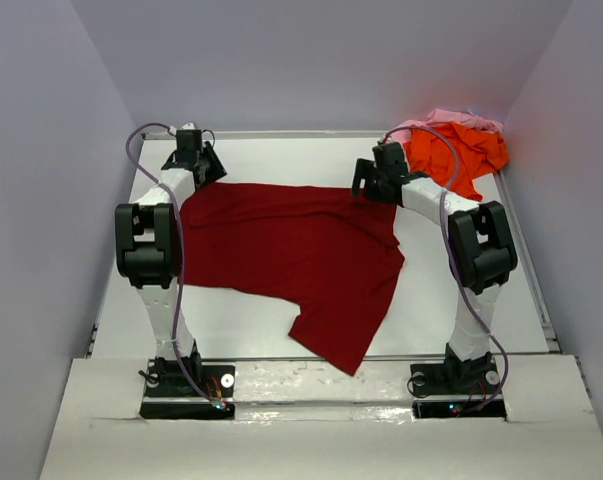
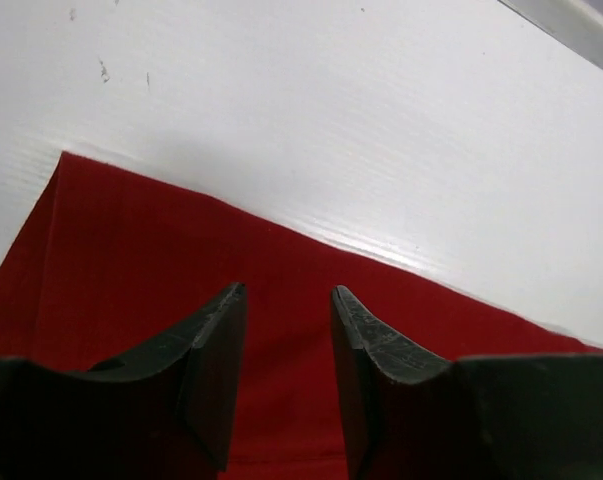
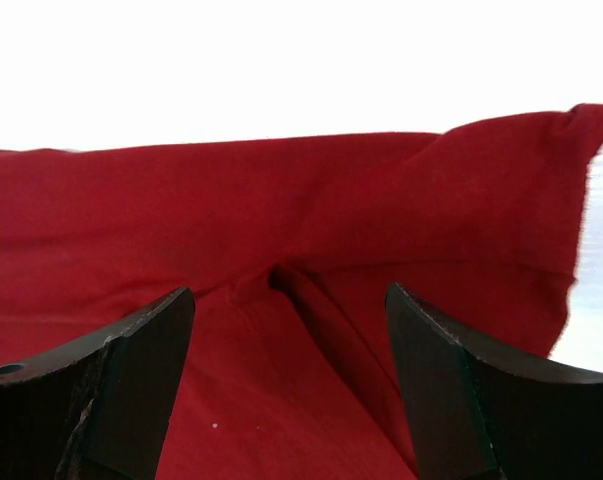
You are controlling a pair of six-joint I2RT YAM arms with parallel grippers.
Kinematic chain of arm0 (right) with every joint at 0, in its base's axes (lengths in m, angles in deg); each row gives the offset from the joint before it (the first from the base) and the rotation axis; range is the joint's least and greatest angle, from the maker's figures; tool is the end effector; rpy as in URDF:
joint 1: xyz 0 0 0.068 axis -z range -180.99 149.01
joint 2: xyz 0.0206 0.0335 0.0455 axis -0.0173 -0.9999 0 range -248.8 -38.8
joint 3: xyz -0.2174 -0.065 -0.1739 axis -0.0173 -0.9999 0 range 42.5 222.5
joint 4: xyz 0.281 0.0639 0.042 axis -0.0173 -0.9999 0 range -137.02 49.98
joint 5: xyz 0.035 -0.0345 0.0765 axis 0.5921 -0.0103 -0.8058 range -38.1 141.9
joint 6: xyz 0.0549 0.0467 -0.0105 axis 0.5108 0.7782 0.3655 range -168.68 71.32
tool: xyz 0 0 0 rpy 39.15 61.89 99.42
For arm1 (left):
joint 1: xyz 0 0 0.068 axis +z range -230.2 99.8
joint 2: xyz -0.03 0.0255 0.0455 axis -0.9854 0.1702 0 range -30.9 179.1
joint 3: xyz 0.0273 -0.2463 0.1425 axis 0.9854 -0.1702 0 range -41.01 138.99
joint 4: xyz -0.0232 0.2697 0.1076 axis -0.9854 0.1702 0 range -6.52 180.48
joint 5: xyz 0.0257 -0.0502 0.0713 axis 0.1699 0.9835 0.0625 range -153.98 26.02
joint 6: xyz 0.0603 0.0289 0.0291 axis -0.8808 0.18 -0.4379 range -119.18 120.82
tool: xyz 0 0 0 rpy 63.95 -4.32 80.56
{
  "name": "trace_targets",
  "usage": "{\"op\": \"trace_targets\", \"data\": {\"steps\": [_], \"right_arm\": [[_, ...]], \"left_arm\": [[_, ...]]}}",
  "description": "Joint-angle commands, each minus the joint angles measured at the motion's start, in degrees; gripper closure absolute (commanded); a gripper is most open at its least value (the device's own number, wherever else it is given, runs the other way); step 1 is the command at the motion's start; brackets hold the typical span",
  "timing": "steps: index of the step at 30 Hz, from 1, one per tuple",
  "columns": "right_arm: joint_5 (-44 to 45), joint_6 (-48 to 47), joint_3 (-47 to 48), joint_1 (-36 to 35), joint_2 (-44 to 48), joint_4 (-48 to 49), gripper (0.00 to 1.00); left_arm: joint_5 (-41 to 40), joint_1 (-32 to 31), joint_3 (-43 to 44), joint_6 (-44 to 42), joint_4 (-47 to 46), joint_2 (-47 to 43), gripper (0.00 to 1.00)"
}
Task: Fold and stack the t-shirts
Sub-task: Fold the tshirt
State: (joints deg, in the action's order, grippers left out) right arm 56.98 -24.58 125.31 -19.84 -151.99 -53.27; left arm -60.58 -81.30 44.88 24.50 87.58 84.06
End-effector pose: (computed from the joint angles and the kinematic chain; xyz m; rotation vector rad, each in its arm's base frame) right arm 0.4706 0.1549 0.1878 0.1518 2.3396 0.2704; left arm 0.5205 -0.0136 0.2095 -0.3899 2.1300 -0.3140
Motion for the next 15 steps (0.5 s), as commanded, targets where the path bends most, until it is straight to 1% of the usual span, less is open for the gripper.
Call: {"op": "trace_targets", "data": {"steps": [1,3,7,9,12,13,15], "right_arm": [[-1.7,1.1,5.1,-0.6,-2.7,-2.2,0.18],[-1.7,0.9,6.3,-0.6,-4.1,-3.3,0.18],[-3.2,0.7,6.5,-0.6,-3.8,-3.3,0.21],[-4.6,0.5,6.6,-0.6,-3.4,-3.2,0.27],[-6.9,0.4,6.6,-0.6,-3.2,-2.8,0.30],[-7.6,0.3,6.7,-0.6,-3.1,-2.8,0.36],[-8.4,0.4,6.3,-0.6,-2.9,-2.7,0.40]], "left_arm": [[2.4,0.4,4.0,-0.1,1.1,1.9,0.52],[2.5,0.5,5.0,-0.2,1.9,2.6,0.53],[2.4,0.5,4.1,-0.6,1.5,2.2,0.54],[2.0,0.5,3.7,-0.7,1.6,1.9,0.54],[2.1,0.5,3.1,-0.6,1.6,1.5,0.54],[2.1,0.5,3.0,-0.7,1.6,1.4,0.54],[2.5,0.4,2.7,-0.7,1.5,1.0,0.54]]}}
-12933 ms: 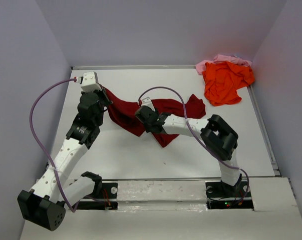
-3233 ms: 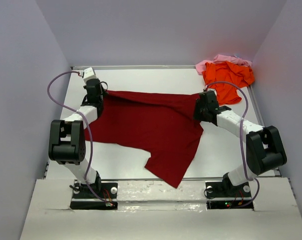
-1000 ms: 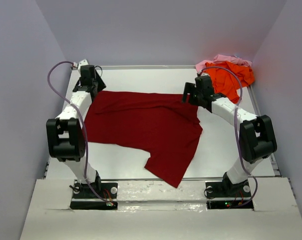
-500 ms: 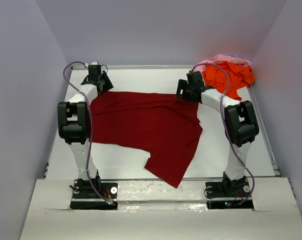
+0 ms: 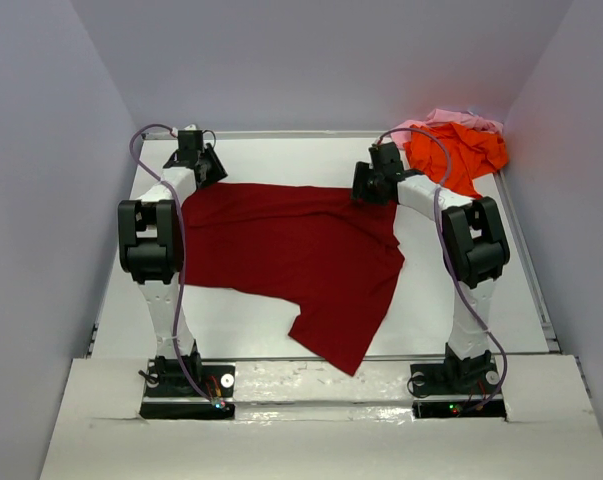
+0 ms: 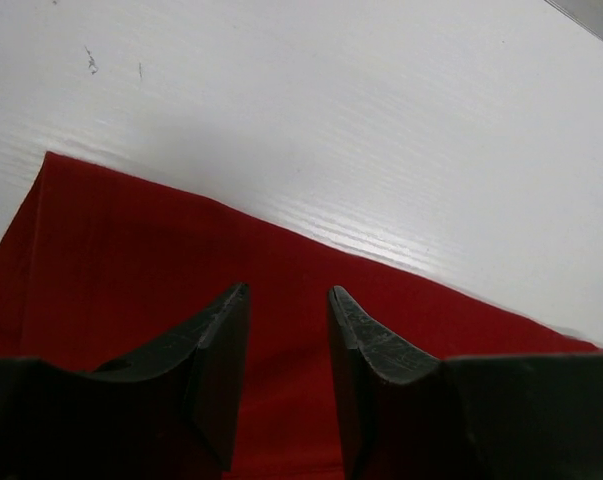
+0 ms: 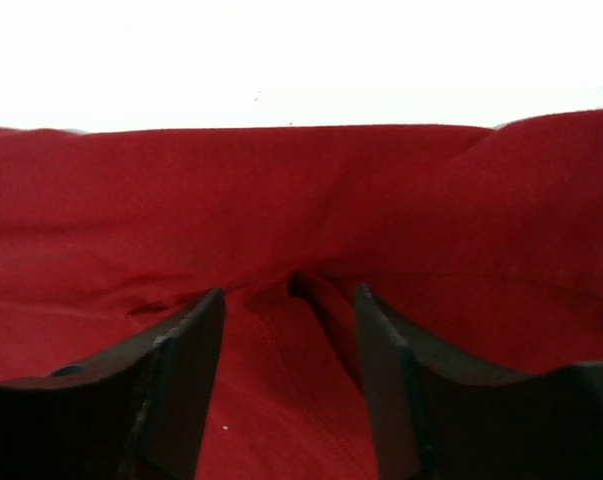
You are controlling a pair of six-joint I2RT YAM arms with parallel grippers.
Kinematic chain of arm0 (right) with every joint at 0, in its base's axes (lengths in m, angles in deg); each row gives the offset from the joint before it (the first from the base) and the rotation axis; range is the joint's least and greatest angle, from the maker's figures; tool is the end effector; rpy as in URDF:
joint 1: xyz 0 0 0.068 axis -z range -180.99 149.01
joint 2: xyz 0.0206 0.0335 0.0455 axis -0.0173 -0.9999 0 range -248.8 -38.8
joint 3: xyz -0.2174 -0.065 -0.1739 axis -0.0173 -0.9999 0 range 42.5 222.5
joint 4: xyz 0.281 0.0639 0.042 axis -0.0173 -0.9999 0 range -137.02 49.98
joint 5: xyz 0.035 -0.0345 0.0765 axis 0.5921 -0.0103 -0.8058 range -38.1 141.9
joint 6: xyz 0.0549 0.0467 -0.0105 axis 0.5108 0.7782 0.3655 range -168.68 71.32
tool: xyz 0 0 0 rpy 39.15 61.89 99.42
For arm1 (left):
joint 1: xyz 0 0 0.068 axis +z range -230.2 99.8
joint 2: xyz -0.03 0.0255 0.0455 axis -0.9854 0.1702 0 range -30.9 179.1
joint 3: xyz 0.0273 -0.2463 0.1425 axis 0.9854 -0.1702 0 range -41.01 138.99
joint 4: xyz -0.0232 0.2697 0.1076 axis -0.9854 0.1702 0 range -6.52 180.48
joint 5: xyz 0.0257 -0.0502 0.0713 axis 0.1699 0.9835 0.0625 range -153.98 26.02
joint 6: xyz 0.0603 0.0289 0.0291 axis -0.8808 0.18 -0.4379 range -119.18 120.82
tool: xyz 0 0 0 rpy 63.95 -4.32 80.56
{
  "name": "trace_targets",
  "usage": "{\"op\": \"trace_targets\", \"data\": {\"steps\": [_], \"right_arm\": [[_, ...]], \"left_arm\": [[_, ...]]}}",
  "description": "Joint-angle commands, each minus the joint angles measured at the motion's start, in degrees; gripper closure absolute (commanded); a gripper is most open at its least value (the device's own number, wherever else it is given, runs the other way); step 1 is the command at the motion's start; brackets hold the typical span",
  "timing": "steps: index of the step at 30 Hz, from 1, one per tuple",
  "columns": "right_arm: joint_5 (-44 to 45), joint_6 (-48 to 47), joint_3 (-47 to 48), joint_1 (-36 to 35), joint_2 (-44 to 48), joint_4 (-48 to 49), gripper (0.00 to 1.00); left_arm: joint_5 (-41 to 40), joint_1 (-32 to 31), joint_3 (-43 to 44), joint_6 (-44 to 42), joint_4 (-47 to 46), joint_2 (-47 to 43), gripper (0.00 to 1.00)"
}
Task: Fold and stack the t-shirts
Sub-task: Fold the tshirt
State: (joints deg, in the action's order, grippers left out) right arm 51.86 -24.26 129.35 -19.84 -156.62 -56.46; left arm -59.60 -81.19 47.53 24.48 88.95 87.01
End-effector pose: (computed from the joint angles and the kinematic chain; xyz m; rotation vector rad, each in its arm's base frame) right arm 0.4813 0.1643 0.1690 0.1176 2.4253 0.3494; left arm 0.5306 -0.0138 0.1985 -0.3886 2.1611 -0.3267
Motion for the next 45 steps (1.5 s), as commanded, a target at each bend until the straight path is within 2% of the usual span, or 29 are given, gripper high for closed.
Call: {"op": "trace_targets", "data": {"steps": [1,11,21,24,25,27,31,45], "right_arm": [[-4.2,-0.1,2.2,-0.6,1.8,0.7,0.43],[-9.5,1.0,2.6,-0.6,-1.7,1.9,0.44],[-9.8,1.2,4.4,-1.1,-5.8,2.6,0.46],[-9.5,1.0,4.5,-1.1,-5.9,2.6,0.57],[-9.3,0.9,4.5,-1.1,-5.9,2.6,0.64],[-9.2,0.6,4.3,-1.1,-5.8,2.6,0.69],[-8.2,-0.3,3.6,-1.1,-5.1,2.6,1.00],[-7.4,-1.7,-0.8,-1.1,1.9,2.6,1.00]], "left_arm": [[1.7,0.3,-0.2,-0.5,0.2,-2.2,0.54],[1.7,-0.5,0.2,-1.0,1.1,-5.6,0.55],[3.3,-1.0,0.7,-0.7,1.0,-7.5,0.55],[3.7,-1.0,0.4,-0.7,0.7,-8.0,0.55],[3.9,-1.0,0.5,-0.6,0.6,-7.9,0.55],[4.2,-1.0,0.7,-0.6,0.7,-7.6,0.55],[4.8,-1.0,0.8,-0.5,0.7,-7.4,0.55],[5.5,-1.0,0.7,-0.5,0.3,-7.3,0.55]]}}
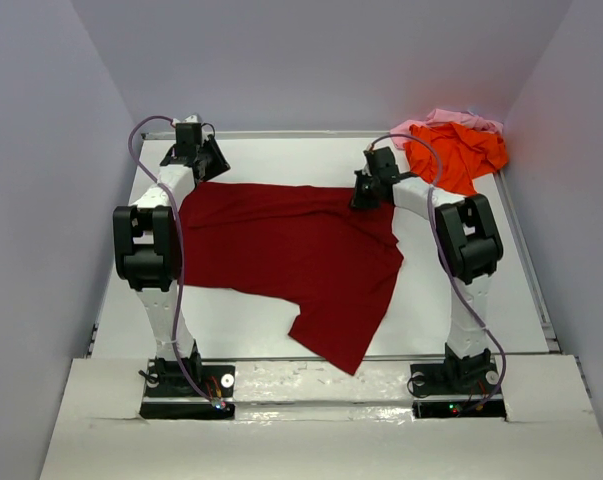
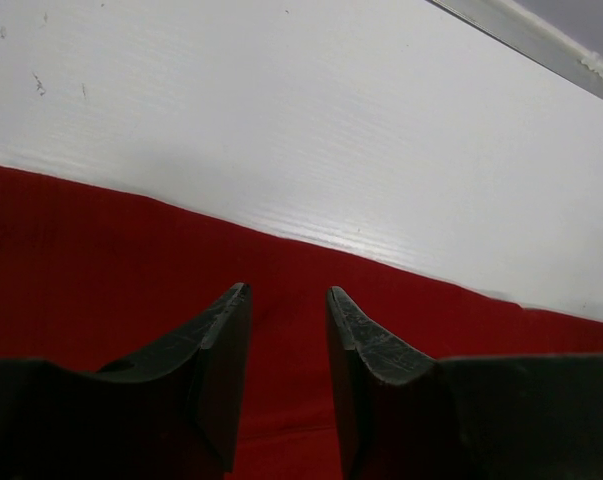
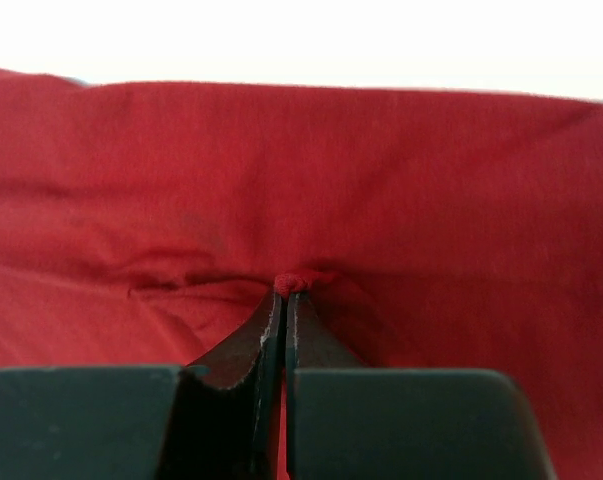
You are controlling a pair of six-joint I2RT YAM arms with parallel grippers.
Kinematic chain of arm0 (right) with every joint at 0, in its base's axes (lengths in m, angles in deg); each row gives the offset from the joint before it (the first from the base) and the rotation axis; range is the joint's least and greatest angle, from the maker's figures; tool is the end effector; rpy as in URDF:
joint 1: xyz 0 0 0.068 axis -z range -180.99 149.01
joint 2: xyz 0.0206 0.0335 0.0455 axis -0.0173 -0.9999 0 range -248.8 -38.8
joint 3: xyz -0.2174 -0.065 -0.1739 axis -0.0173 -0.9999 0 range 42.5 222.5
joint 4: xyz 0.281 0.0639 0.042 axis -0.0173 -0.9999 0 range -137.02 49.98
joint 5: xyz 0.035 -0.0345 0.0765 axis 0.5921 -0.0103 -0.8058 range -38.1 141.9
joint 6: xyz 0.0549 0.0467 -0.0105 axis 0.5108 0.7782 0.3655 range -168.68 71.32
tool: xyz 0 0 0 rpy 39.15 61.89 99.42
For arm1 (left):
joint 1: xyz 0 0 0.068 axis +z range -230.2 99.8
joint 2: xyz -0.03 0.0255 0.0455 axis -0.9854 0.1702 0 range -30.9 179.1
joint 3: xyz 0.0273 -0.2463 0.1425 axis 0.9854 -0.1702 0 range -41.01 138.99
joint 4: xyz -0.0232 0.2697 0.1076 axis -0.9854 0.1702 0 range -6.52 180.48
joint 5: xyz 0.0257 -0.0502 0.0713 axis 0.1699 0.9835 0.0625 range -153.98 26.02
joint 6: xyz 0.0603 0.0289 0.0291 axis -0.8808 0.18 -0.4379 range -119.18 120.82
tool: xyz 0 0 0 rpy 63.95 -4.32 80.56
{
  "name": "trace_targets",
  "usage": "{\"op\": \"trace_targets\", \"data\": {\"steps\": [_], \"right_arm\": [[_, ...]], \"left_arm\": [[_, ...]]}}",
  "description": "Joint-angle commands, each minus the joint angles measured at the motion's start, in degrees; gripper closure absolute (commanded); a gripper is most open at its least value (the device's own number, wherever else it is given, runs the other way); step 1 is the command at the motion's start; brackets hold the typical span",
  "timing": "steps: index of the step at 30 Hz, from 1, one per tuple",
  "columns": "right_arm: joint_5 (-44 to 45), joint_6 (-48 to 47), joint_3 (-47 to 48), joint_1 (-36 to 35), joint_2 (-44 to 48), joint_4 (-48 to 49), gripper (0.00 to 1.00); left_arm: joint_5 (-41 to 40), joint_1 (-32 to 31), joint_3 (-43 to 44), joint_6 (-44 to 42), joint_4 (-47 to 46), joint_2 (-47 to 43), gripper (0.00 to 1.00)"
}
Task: Fold and stack the t-shirts
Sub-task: Fold the tshirt
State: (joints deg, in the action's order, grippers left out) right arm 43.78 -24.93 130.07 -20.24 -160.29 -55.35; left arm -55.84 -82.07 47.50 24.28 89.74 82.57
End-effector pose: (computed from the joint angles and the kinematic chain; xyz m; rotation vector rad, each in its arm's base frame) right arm 0.4838 0.1779 0.1442 0.0321 2.4844 0.5018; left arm 0.5207 -0.0256 0.2362 -0.3160 2.1138 -0.4119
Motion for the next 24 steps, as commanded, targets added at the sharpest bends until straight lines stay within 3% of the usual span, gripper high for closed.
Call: {"op": "trace_targets", "data": {"steps": [1,8,17,22,24], "right_arm": [[0.7,-0.9,-2.0,-0.7,6.2,1.5,1.00],[0.7,-0.6,-8.0,-2.4,11.1,2.1,1.00],[1.3,0.8,-15.7,-10.2,14.9,3.7,1.00],[3.1,2.4,-23.2,-17.3,18.4,6.5,0.59],[4.2,2.6,-24.4,-17.9,19.2,6.5,0.55]], "left_arm": [[1.7,-0.2,0.7,-0.3,-0.4,-2.9,0.55],[2.6,-0.2,0.8,-0.2,-0.6,-2.7,0.55],[3.1,-0.2,0.7,-0.1,-0.6,-2.6,0.55],[3.5,-0.2,0.6,0.0,-0.7,-2.7,0.55],[3.5,-0.2,0.6,-0.1,-0.8,-2.7,0.55]]}}
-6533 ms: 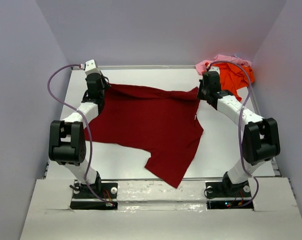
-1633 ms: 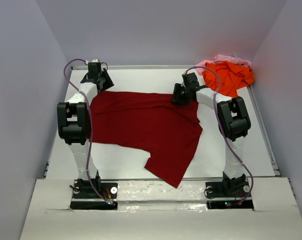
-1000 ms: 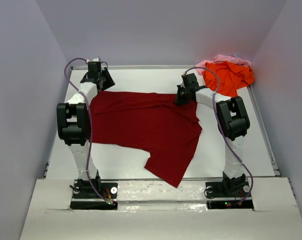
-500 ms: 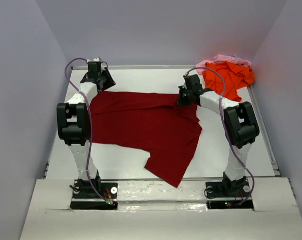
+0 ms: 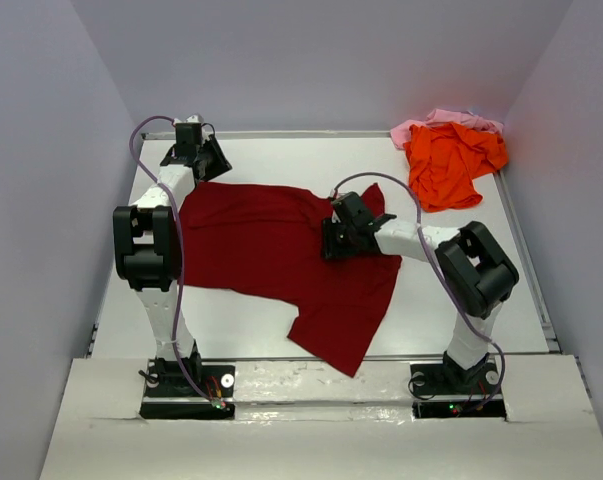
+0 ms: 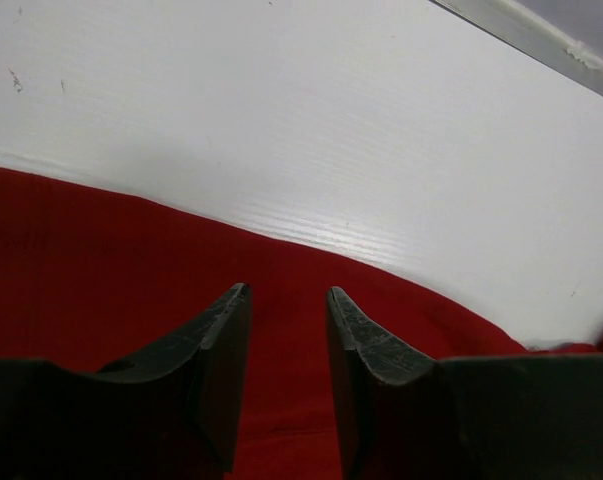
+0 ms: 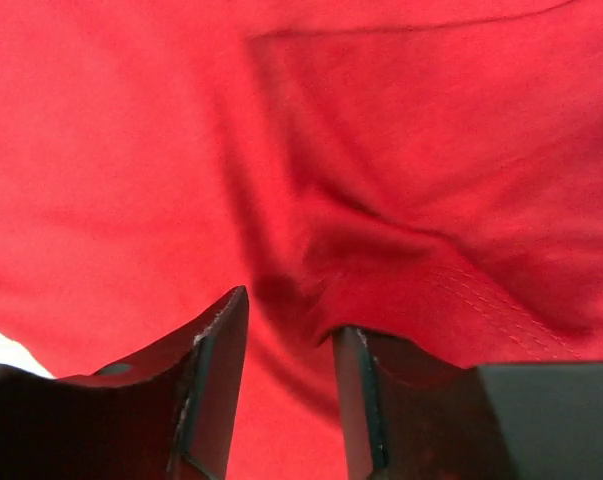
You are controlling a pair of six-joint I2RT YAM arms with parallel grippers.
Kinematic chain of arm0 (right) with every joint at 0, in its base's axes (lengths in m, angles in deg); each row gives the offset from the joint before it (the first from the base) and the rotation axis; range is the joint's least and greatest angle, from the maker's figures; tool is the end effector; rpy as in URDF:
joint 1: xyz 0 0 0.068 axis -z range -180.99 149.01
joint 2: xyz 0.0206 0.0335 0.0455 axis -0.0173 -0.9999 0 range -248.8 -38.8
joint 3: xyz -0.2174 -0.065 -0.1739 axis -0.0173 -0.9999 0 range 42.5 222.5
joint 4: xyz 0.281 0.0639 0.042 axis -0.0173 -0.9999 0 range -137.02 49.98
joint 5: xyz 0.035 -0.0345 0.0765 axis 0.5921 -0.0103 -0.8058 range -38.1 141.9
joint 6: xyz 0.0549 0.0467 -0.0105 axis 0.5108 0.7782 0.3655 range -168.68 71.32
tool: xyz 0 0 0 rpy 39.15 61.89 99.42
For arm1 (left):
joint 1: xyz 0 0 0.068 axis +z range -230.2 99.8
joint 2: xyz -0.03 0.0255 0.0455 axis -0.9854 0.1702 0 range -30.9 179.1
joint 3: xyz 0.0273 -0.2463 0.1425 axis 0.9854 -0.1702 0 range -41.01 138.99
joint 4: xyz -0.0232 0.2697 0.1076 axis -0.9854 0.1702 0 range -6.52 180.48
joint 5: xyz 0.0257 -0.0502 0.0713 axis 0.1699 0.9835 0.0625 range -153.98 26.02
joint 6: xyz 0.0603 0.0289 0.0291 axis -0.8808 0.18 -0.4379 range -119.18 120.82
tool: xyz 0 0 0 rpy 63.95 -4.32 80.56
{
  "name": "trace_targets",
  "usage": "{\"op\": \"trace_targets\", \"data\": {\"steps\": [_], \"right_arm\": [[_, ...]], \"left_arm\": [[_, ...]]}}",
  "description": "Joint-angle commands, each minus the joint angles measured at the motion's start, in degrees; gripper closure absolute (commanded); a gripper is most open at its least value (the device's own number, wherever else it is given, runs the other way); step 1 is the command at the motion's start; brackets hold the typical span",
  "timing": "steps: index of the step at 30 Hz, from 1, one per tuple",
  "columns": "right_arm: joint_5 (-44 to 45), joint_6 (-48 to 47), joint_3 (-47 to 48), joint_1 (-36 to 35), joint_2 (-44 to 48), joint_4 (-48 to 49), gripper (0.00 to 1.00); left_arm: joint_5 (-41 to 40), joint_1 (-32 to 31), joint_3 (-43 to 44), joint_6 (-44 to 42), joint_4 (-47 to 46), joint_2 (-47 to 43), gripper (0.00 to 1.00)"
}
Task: Fold and stack the t-shirts
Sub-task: Fold the tshirt
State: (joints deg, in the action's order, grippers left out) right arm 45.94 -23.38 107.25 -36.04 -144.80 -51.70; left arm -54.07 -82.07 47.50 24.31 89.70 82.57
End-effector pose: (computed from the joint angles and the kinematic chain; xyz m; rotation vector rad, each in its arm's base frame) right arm 0.3443 0.2491 0.1359 -0.2640 2.5654 0.5502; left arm 0.5205 -0.0274 0.2364 -0.2981 2.1173 -0.4448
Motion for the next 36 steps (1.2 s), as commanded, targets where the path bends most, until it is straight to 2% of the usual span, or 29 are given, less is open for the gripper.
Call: {"op": "trace_targets", "data": {"steps": [1,4,8,15,26,30,36], "right_arm": [[2.5,1.1,-2.1,-2.1,4.2,2.8,0.50],[5.3,-0.2,-0.7,-2.1,4.7,1.1,0.40],[10.0,-1.6,1.8,-2.1,5.0,-1.2,0.36],[17.6,-4.8,8.0,-2.1,6.1,-4.0,0.35],[19.5,-7.3,19.6,1.6,1.7,-7.1,0.34],[18.9,-7.5,20.2,3.0,0.5,-7.1,0.34],[27.3,-7.7,20.5,5.5,-5.7,-7.1,0.35]], "left_arm": [[1.9,-0.2,0.6,0.1,-0.7,-2.7,0.55],[2.5,-0.2,0.6,0.2,-0.9,-2.6,0.55],[2.5,-0.2,0.4,0.2,-1.0,-2.7,0.56],[2.6,-0.2,0.4,0.1,-1.1,-2.9,0.56],[2.7,-0.2,0.4,-0.1,-1.1,-3.3,0.56],[2.9,-0.2,0.7,0.1,-1.0,-3.2,0.56],[3.2,-0.2,0.7,0.2,-1.0,-3.2,0.56]]}}
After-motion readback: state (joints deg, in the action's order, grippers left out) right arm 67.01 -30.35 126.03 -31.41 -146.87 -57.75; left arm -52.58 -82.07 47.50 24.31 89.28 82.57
